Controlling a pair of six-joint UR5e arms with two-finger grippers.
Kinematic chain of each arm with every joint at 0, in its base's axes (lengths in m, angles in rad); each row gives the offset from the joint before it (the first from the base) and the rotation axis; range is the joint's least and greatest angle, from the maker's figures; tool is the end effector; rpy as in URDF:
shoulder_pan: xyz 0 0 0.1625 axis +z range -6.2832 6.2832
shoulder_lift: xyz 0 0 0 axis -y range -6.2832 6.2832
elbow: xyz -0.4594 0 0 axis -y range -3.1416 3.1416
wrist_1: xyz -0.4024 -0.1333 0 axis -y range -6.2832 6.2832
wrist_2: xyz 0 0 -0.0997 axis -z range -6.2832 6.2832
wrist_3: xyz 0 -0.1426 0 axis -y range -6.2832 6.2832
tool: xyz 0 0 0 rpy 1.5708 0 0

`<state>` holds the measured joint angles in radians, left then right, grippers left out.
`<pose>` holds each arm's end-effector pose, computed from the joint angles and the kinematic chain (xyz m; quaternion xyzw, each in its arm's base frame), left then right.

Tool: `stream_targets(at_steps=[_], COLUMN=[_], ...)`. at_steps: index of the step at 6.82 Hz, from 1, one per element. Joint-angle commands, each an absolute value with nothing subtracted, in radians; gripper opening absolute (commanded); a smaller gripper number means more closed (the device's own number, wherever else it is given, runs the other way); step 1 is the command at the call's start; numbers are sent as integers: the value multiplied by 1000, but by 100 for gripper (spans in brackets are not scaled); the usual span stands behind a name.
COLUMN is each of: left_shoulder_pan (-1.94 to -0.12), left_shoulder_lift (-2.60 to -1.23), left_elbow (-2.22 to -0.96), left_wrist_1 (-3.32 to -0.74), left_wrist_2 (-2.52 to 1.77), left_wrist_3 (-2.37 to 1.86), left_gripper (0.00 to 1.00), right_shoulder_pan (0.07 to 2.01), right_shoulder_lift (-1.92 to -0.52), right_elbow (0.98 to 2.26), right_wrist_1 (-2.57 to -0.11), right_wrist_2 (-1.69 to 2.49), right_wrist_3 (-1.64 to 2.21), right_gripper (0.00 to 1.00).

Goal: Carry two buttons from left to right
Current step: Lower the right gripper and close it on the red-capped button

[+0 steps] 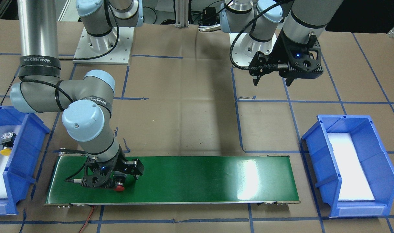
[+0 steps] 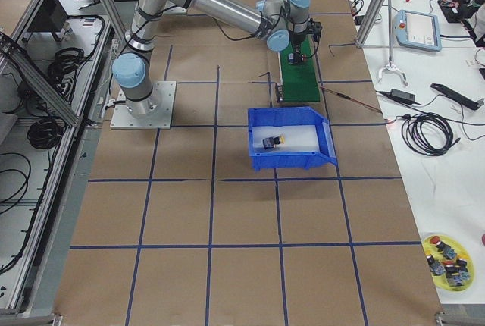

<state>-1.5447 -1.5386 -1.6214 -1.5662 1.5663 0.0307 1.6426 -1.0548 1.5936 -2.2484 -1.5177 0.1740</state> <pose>-0.1212 -0.4886 0.4703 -0.0023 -1.0000 -0.0068 0.0024 0.1900 -0.6786 0.2284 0.0491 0.9960 -0.0656 0.0348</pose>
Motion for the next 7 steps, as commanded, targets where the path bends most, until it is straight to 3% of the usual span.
stream_targets(at_steps=[1,2,3,7], left_shoulder_pan=[-1545,-1545,-1545,-1545], left_shoulder_lift=[-1539,-1539,-1539,-1539], left_elbow=[-1621,-1621,-1621,-1621], left_wrist_1=[-1566,-1566,-1566,-1566], left_wrist_2=[1566,1566,1566,1568], left_wrist_3=[31,31,31,31], left_gripper=[100,100,100,100], right_shoulder_pan=[1622,1614,1606,1542], right_shoulder_lift=[-1055,-1061,-1074,-1169], right_elbow=[1592,1582,1580,1533], right_wrist_1=[-2234,-2144,-2088,-1964], right_wrist_2=[-1526,-1526,-1531,-1623], right_wrist_3=[149,131,82,0], right_gripper=[64,22,6,3])
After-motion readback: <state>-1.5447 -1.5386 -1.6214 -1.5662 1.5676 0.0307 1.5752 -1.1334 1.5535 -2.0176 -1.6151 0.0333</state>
